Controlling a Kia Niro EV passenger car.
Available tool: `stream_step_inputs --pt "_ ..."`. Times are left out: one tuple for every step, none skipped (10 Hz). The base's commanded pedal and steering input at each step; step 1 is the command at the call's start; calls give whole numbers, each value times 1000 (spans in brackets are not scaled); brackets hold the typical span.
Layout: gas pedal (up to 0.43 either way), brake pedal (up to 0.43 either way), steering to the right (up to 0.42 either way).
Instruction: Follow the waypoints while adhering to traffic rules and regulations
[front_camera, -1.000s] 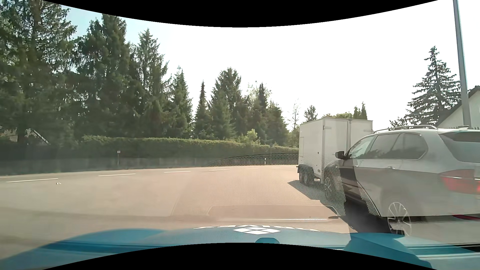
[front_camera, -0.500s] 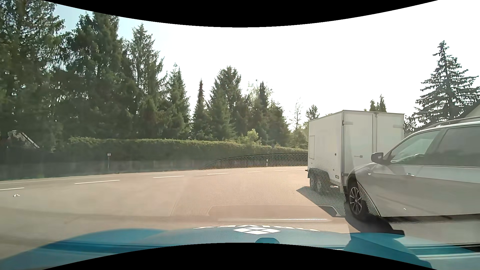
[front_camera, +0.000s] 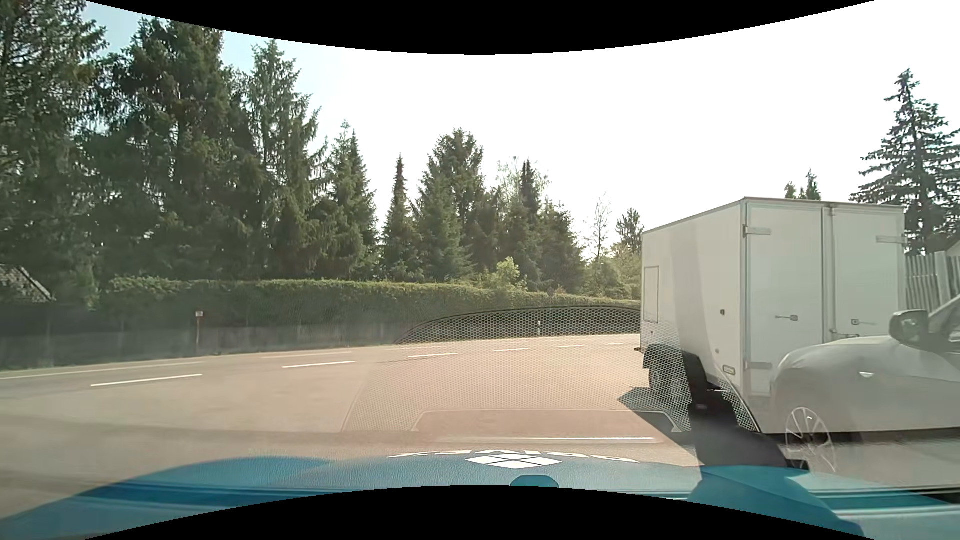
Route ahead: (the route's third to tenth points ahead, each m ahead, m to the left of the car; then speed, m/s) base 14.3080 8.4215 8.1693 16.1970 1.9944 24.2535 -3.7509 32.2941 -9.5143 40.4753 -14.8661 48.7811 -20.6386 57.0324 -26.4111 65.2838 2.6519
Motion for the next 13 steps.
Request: stream_step_inputs --pt "39 0 -48" --pt "39 0 -57" --pt "39 0 -71" --pt "39 0 -82" --pt "39 0 -90" --pt "28 0 -91" --pt "20 0 -92" --pt "0 0 -92" --pt "0 0 -92" --pt "0 0 -92" --pt "0 0 -93" --pt "0 0 -92" --pt "0 0 -93"
